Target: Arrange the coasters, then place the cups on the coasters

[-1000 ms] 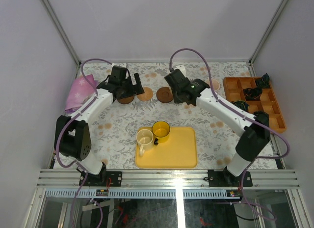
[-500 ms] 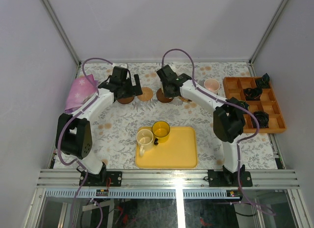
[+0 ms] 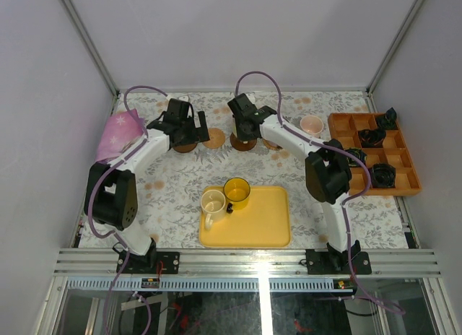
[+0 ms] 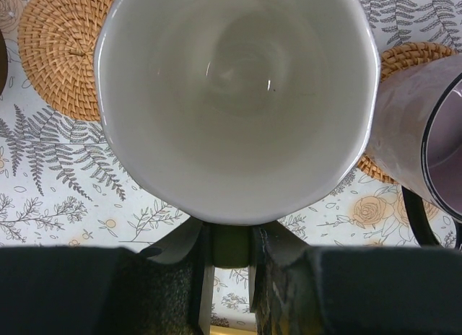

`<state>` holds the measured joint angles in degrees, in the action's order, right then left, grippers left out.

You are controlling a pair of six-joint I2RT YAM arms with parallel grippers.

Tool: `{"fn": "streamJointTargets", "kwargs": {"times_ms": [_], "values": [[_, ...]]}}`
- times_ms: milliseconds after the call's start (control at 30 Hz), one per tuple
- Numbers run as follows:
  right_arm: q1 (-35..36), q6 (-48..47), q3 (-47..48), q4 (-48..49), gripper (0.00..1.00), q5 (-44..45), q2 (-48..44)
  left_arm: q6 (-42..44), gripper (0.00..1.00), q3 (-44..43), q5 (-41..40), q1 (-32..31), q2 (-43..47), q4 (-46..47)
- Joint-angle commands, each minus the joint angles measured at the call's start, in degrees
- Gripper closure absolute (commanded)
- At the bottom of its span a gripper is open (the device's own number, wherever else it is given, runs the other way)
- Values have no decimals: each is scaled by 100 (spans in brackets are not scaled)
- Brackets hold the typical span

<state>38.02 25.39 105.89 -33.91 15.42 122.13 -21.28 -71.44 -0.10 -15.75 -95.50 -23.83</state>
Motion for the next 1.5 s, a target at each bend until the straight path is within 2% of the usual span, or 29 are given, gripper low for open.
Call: {"fn": "streamJointTargets", "kwargs": {"times_ms": [0,867,900,1067,1133,1267,1467], "values": [[-68,87,350,442,100,29,-125,79,2,-142,-80,-31,-110,246],[-93,236,387,159,100,-113,30,129,2,-181,-40,-7,-237,186],[-93,243,371,150,97,-105,16,128,2,-190,-38,-7,-243,182],[-84,254,255,125,58,-236,-93,127,2,-199,-36,0,-241,169],[-83,264,146,152,48,-289,-164,121,2,-203,-34,2,-242,169],[-69,287,-25,165,41,-349,-291,115,2,-193,-32,4,-233,160],[-17,279,-165,196,40,-391,-426,93,2,-172,-14,-3,-223,142]]}}
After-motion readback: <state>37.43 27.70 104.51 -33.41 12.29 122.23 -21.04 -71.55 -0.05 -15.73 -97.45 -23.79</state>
